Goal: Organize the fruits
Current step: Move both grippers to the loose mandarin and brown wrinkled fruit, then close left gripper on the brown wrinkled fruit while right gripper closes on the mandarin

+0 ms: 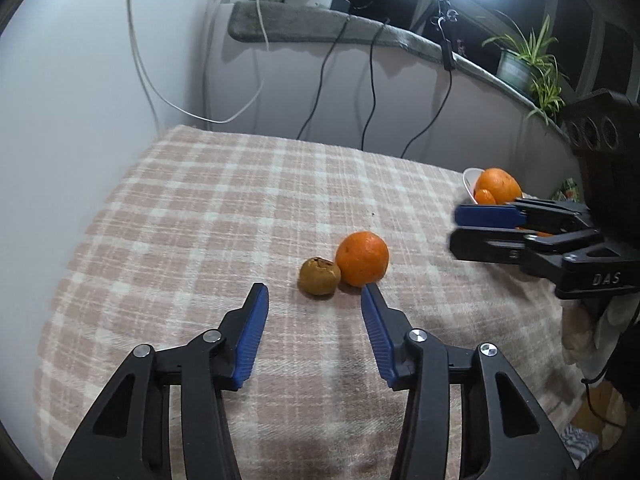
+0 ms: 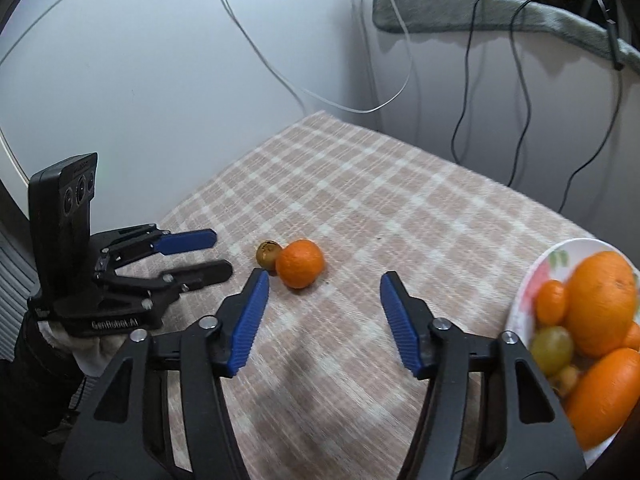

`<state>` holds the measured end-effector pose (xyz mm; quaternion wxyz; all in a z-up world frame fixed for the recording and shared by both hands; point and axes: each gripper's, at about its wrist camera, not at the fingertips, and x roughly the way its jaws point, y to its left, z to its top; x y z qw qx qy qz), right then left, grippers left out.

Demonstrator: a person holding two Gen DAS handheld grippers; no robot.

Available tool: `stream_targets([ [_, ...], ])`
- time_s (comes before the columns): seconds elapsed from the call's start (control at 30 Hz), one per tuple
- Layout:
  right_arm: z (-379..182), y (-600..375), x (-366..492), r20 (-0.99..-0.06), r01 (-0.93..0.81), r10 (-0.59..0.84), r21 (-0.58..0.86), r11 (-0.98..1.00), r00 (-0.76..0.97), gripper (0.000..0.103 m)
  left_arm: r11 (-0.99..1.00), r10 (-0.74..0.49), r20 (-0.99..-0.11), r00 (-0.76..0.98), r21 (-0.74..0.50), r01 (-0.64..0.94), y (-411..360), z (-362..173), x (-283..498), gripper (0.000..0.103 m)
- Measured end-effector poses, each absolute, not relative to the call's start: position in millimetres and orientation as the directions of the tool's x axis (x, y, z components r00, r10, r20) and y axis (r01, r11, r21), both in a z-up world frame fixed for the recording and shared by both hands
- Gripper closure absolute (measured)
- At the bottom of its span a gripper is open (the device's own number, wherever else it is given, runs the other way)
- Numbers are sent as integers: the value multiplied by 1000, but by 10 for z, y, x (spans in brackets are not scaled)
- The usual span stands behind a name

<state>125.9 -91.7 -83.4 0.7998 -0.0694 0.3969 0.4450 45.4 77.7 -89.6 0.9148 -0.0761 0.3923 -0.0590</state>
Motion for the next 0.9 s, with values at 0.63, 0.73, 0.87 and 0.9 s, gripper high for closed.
stream_targets([
  [0.63, -1165, -520, 1502, -725, -737, 672, 371, 565, 151, 54, 985, -167, -740, 651, -147, 86, 697, -1029, 682, 74],
  [0.73, -1184, -502, 1525, -725, -732, 674, 381, 564, 142, 55, 985, -171, -743, 648, -146, 92, 688, -1042, 700, 76],
  [0.87, -1212, -457, 1547, -725, -730, 676, 391, 561, 130, 61, 985, -172, -748, 642, -141, 99, 677, -1068, 713, 79],
  [0.9, -1216, -446, 1547, -726, -730, 676, 392, 559, 129, 61, 985, -171, -748, 641, -140, 99, 677, -1073, 713, 80],
])
